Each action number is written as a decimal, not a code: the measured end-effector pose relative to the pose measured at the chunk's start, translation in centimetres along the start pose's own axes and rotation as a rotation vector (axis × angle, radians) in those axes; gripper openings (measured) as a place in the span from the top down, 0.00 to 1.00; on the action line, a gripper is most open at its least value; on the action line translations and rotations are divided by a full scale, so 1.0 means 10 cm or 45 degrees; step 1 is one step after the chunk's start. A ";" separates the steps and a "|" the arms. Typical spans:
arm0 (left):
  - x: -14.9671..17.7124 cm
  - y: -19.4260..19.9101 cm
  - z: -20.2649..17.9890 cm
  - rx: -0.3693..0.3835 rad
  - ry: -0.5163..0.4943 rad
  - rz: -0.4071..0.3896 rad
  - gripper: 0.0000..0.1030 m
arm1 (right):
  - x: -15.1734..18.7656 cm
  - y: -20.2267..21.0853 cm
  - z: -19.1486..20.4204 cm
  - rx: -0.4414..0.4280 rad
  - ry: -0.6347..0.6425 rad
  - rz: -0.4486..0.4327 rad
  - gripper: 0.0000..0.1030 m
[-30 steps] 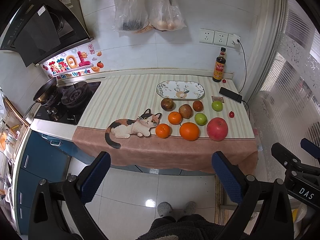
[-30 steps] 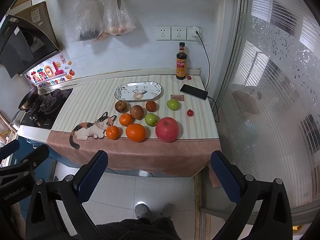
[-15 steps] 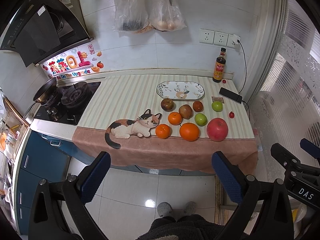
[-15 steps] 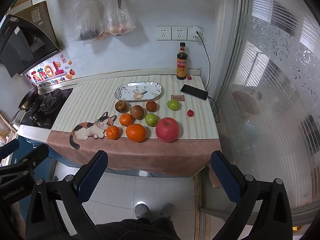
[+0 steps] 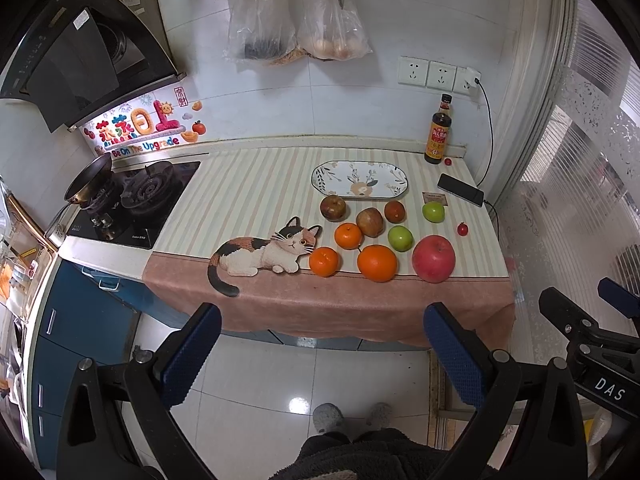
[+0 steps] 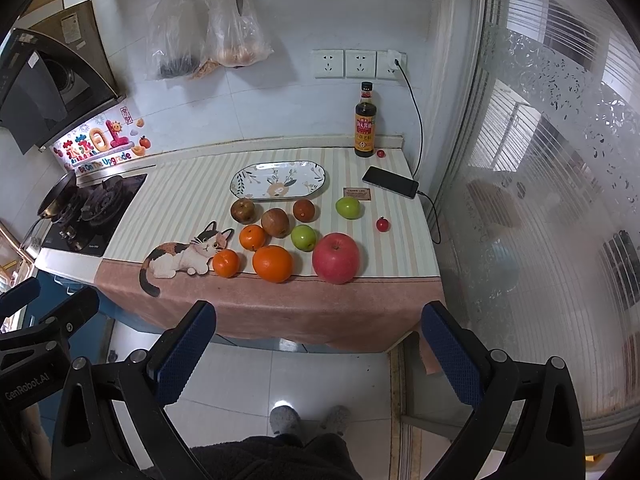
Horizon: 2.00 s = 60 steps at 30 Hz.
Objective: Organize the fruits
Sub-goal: 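Grasp the large orange with the left tool while the right tool grasps the red apple, then carry the orange with the left tool while the right tool carries the apple onto the oval plate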
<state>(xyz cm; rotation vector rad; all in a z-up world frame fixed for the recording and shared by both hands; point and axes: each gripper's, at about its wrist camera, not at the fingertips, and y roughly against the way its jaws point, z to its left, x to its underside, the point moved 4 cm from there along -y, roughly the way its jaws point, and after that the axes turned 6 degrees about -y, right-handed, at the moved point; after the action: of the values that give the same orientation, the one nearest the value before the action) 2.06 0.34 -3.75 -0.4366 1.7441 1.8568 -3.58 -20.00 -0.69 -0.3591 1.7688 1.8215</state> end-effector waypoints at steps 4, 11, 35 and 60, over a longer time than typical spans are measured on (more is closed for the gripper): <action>0.00 0.00 0.00 0.003 0.001 0.000 0.00 | -0.01 -0.01 0.01 -0.004 -0.006 -0.001 0.00; -0.08 -0.14 0.07 -0.015 0.016 -0.059 0.00 | -0.12 -0.11 0.05 -0.098 -0.112 -0.024 0.00; -0.19 -3.64 -0.51 0.469 0.368 0.867 0.11 | -0.50 -3.15 -0.60 -0.048 -0.308 0.434 0.00; -0.35 -4.32 -1.42 0.467 0.117 0.952 0.21 | -0.32 -4.67 -0.44 -0.118 -0.084 0.925 0.00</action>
<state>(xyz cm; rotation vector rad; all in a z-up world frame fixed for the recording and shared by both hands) 28.47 -13.93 -38.05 0.3306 2.4714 1.9092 24.57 -26.68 -37.79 0.3636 1.9149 2.3629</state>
